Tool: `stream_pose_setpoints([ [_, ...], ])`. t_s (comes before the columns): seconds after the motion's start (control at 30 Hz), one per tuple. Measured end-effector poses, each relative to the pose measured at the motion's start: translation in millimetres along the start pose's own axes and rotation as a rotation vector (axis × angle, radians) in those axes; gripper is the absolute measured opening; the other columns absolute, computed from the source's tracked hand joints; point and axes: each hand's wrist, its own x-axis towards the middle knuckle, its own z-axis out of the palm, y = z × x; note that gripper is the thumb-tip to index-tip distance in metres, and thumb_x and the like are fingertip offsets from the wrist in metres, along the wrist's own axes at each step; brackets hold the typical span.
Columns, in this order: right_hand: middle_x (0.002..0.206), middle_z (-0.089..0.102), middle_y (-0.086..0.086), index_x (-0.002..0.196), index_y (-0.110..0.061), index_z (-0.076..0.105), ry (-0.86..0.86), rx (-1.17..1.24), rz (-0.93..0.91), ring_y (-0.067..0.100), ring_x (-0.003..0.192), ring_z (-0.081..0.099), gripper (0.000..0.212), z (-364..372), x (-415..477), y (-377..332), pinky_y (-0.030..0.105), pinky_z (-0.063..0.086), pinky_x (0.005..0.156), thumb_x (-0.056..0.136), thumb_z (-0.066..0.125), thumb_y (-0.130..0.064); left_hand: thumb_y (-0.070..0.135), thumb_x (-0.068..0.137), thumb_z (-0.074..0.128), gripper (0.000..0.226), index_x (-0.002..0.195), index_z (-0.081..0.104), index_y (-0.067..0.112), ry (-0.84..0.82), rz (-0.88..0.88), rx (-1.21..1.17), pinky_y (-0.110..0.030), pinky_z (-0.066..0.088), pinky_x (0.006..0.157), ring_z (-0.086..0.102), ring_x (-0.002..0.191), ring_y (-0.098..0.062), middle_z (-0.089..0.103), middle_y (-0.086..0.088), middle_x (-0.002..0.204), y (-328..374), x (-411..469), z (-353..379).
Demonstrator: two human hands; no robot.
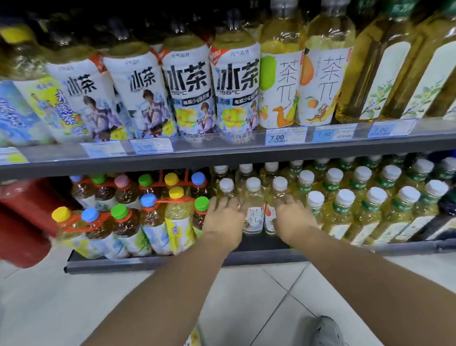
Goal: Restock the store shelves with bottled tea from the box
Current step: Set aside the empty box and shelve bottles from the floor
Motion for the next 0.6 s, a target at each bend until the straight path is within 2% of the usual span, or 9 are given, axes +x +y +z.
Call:
stream_pose_setpoints([
  [0.1,0.138,0.044,0.011,0.139,-0.016,0.043,0.0,0.029,-0.07,0.033,0.122,0.049,0.047,11,-27,-22,0.041,0.046,0.094,0.093,0.053,-0.02,0.013,0.084,0.063,0.068,0.148,0.039,0.021,0.03,-0.019,-0.048,-0.047,0.015,0.122,0.032,0.141,-0.031,0.041,-0.01,0.148,-13,-58,12],
  [0.23,0.131,0.047,0.01,0.132,-0.017,0.049,-0.04,0.065,-0.209,0.034,0.116,0.053,0.037,41,-63,-76,0.041,0.047,0.09,0.095,0.051,-0.022,0.015,0.09,0.052,0.045,0.136,0.051,0.017,0.088,-0.073,-0.118,-0.045,0.026,0.115,0.044,0.131,-0.033,0.051,-0.008,0.136,-41,-134,58],
  [0.4,0.135,0.046,0.009,0.134,-0.018,0.049,-0.171,0.08,-0.364,0.032,0.118,0.054,0.037,96,-95,-146,0.041,0.049,0.092,0.097,0.047,-0.024,0.016,0.093,0.053,0.044,0.136,0.052,0.017,-0.068,-0.224,-0.099,-0.043,0.025,0.117,0.043,0.133,-0.03,0.05,-0.006,0.141,-87,-212,117],
  [0.53,0.13,0.047,0.008,0.137,-0.019,0.046,-0.276,0.029,-0.42,0.03,0.117,0.053,0.041,134,-98,-190,0.039,0.049,0.093,0.095,0.049,-0.02,0.019,0.08,0.066,0.037,0.116,0.068,0.018,-0.095,-0.346,-0.126,-0.043,0.039,0.106,0.058,0.116,-0.03,0.065,-0.004,0.121,-125,-253,151],
  [0.6,0.126,0.048,0.007,0.137,-0.019,0.046,-0.33,0.011,-0.439,0.029,0.114,0.055,0.042,152,-96,-211,0.037,0.05,0.09,0.095,0.049,-0.019,0.019,0.079,0.067,0.033,0.112,0.069,0.019,-0.108,-0.406,-0.129,-0.044,0.04,0.105,0.058,0.113,-0.029,0.066,-0.004,0.118,-143,-267,164],
])
